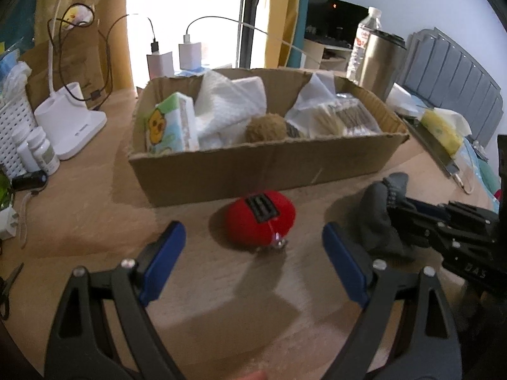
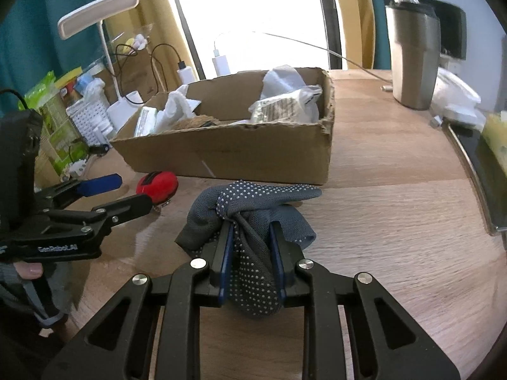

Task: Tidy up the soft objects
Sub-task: 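Grasp the red round pouch with the left tool while the right holds the gloves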

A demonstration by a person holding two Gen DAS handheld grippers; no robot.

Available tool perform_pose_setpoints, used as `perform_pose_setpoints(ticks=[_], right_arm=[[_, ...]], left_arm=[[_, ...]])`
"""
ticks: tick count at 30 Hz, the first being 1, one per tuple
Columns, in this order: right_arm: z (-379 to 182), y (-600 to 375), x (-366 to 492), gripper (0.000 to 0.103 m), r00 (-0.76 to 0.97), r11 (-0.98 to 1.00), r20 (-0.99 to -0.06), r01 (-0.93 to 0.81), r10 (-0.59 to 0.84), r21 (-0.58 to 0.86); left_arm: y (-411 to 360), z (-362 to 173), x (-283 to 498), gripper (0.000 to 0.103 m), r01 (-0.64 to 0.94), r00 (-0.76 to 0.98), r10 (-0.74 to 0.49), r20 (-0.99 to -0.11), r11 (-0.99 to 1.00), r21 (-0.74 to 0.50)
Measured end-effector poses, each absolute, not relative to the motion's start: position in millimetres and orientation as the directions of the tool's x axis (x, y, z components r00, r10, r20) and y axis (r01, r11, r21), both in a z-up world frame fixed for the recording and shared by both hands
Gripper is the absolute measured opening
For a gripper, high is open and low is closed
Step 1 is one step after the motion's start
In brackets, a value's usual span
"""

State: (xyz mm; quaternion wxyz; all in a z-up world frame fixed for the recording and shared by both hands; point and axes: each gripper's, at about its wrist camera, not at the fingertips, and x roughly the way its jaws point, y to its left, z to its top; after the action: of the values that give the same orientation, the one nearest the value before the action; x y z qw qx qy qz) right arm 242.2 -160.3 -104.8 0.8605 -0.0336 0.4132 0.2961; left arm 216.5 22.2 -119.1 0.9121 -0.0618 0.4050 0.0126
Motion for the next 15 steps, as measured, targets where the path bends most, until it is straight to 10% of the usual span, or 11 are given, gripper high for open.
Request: perform_pose_setpoints(ticks=[12, 15], right_arm=[[-106.8, -169.0, 248.5, 0.024, 0.454, 0.813, -0.730, -0.530, 0.511, 0.240], [-106.8, -169.6, 248.1, 0.024, 0.454, 0.813, -0.728, -0.528, 0.514, 0.245]], left_arm=[[11.3, -127.7, 243.0, 0.088, -0.051, 0.646, -0.046, -0.762, 0.993, -0.103], [10.7, -129.7, 245.3, 0.069, -0.060, 0.641, -0.031, -0.767, 0.994, -0.091]])
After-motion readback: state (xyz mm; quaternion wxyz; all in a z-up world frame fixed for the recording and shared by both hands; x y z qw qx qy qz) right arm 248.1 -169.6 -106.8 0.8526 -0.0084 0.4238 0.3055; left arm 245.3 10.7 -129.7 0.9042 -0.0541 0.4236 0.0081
